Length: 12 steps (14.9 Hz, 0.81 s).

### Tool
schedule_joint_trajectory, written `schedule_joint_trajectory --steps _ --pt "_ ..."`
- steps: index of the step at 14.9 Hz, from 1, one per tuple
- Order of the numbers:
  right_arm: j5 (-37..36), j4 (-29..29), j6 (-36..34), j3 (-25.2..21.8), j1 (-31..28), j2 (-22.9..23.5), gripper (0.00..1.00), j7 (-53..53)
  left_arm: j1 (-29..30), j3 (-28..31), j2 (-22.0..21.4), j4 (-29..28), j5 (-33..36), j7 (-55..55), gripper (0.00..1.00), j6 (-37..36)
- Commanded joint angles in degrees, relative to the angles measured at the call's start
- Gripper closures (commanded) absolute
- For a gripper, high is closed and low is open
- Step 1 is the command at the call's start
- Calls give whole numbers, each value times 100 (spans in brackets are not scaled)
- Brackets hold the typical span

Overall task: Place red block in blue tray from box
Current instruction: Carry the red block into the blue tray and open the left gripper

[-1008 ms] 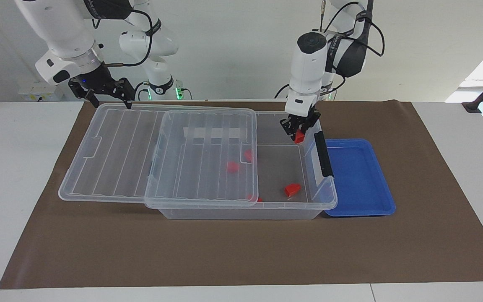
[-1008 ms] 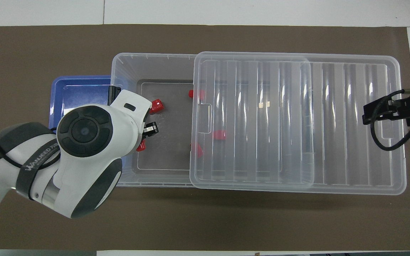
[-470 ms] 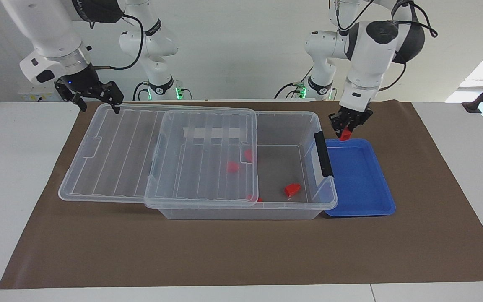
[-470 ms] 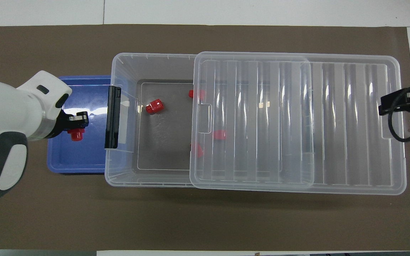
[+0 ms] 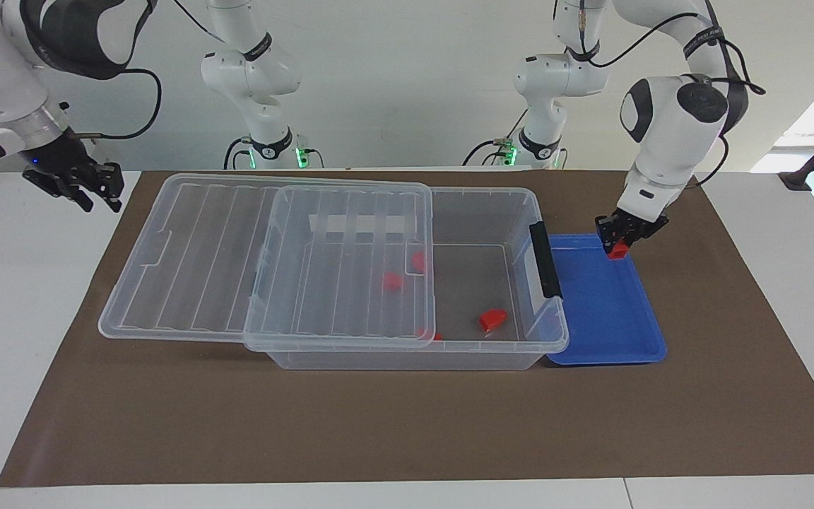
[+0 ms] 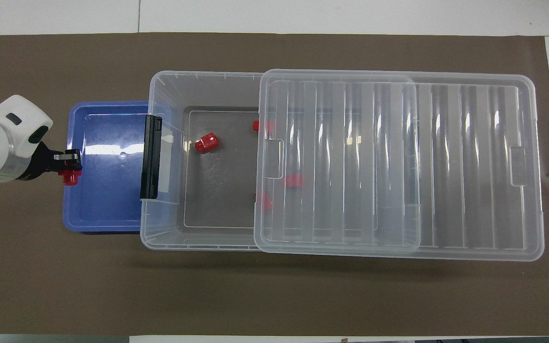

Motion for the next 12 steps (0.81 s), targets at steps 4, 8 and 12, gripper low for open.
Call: schedule_joint_trajectory --steps 4,8,12 --pt "-64 -847 894 -131 -73 32 100 -344 -3 -29 950 -277 -79 161 100 1304" --pt "-64 -1147 1133 -114 -55 24 100 -283 14 -29 1355 -330 -79 179 100 1779" --pt "-55 -1306 1264 -44 -20 15 100 -117 -30 -29 1374 -313 -79 152 1 1641"
